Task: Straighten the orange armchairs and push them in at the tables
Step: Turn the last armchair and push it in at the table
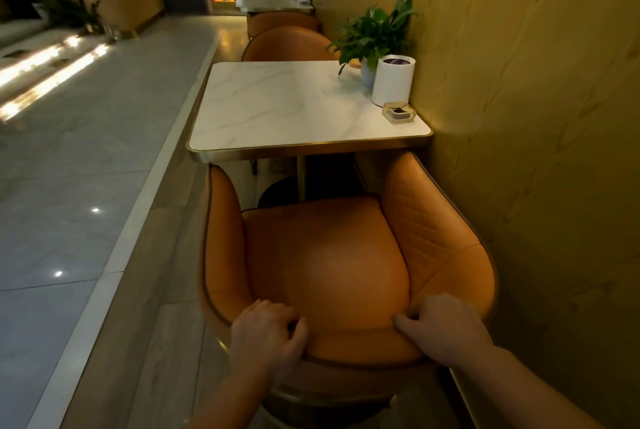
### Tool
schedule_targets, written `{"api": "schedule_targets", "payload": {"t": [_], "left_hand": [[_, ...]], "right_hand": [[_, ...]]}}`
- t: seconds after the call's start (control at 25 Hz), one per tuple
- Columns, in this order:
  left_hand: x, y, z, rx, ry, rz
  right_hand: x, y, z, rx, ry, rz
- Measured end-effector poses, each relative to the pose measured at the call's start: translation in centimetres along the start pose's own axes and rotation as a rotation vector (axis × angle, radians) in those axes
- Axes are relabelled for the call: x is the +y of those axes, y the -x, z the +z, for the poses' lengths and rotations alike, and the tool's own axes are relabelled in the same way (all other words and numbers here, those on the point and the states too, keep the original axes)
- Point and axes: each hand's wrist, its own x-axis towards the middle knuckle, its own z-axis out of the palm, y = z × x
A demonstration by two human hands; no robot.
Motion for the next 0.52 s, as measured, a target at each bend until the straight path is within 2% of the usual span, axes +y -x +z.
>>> {"api": "schedule_targets", "payload": {"t": [0.28, 0.52], "left_hand": [[-0.1, 0.1, -1.0, -0.145, 0.032, 0.027], [-1.0, -0.7, -0.8, -0.134, 0.012, 0.057]], "right_hand": [[-0.6, 0.5, 0.1, -0.006, -0.044, 0.002], [-0.6, 0.3, 0.5, -0.039, 0.003, 0.072]]}}
